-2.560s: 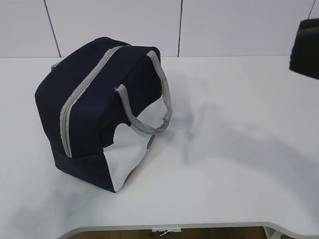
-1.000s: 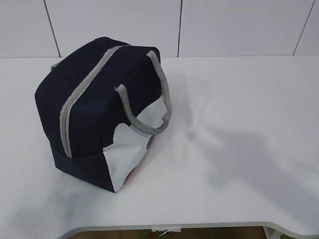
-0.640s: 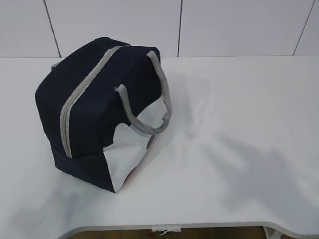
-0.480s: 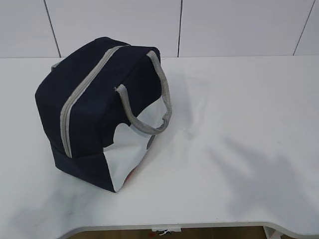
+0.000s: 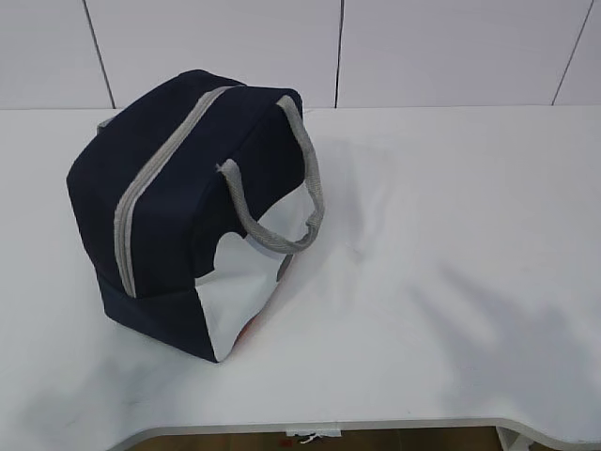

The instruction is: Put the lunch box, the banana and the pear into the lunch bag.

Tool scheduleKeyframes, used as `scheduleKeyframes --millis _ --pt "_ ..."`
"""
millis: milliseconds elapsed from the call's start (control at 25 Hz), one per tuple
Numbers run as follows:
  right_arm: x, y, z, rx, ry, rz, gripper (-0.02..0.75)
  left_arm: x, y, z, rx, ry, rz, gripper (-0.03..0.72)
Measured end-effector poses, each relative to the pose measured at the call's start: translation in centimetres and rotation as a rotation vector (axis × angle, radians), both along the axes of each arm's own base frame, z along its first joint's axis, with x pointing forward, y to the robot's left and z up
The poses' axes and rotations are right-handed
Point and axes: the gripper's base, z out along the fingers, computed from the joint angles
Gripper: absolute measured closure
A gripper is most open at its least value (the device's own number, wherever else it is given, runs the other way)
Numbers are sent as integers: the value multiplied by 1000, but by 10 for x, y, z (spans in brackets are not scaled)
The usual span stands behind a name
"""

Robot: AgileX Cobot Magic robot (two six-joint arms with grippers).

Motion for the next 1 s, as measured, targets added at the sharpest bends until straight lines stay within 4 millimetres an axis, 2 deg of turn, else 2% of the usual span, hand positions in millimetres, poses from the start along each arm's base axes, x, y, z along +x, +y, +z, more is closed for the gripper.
scheduleKeyframes --millis 1000 --pt "0 3 -3 -1 20 32 355 0 0 0 0 0 0 446"
